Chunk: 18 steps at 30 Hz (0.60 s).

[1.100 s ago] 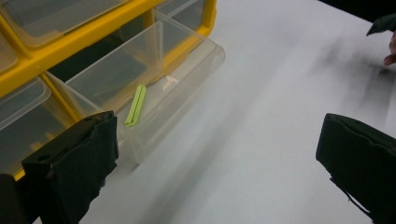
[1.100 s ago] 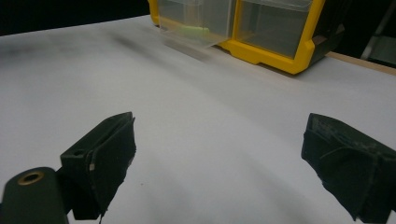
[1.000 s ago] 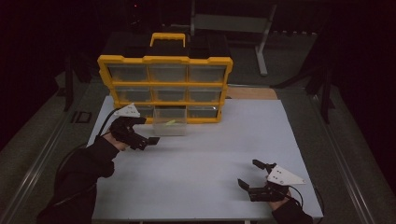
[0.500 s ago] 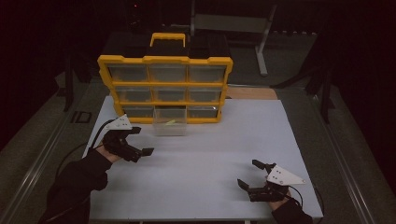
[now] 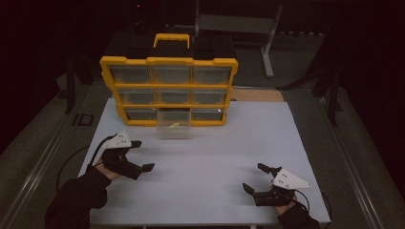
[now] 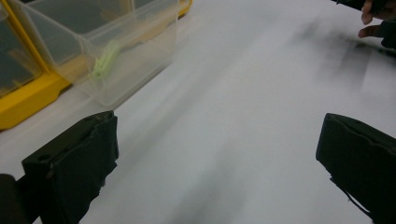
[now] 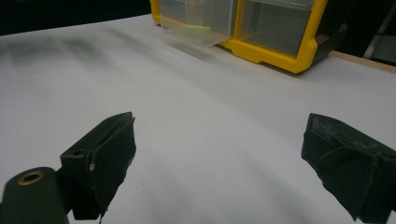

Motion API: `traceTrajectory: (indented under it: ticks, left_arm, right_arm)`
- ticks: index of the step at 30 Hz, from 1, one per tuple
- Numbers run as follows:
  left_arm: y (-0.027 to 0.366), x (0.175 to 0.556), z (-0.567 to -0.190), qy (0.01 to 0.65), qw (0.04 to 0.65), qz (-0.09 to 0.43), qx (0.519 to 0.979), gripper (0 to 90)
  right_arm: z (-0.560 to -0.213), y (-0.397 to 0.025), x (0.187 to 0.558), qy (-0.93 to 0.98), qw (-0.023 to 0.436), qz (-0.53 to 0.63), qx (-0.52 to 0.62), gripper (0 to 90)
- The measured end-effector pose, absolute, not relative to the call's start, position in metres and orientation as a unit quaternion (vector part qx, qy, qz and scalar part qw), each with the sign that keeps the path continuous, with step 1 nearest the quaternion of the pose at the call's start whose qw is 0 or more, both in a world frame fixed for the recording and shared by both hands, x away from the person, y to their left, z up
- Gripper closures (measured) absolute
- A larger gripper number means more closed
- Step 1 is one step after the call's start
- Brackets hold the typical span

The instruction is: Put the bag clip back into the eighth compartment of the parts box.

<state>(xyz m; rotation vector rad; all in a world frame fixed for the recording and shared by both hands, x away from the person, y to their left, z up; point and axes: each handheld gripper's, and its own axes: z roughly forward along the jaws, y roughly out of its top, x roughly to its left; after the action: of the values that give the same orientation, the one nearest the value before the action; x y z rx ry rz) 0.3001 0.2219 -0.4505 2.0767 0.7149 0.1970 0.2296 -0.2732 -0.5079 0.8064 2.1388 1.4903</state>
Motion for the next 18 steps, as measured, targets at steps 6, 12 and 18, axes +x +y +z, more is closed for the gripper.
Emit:
traceTrajectory:
  ticks: [6,12,18]
  left_arm:
    - [0.227,0.289,-0.461,0.295,0.457,0.076,0.836,0.1]
    - [0.229,0.282,-0.469,0.29,0.459,0.077,0.837,0.2]
    - [0.232,0.272,-0.48,0.294,0.461,0.076,0.834,0.2]
  right_arm:
    - [-0.508,-0.273,0.23,0.767,0.205,0.534,0.29,9.6]
    - [-0.508,-0.272,0.23,0.769,0.205,0.533,0.288,9.6]
    - [-0.508,-0.272,0.23,0.768,0.206,0.533,0.289,9.6]
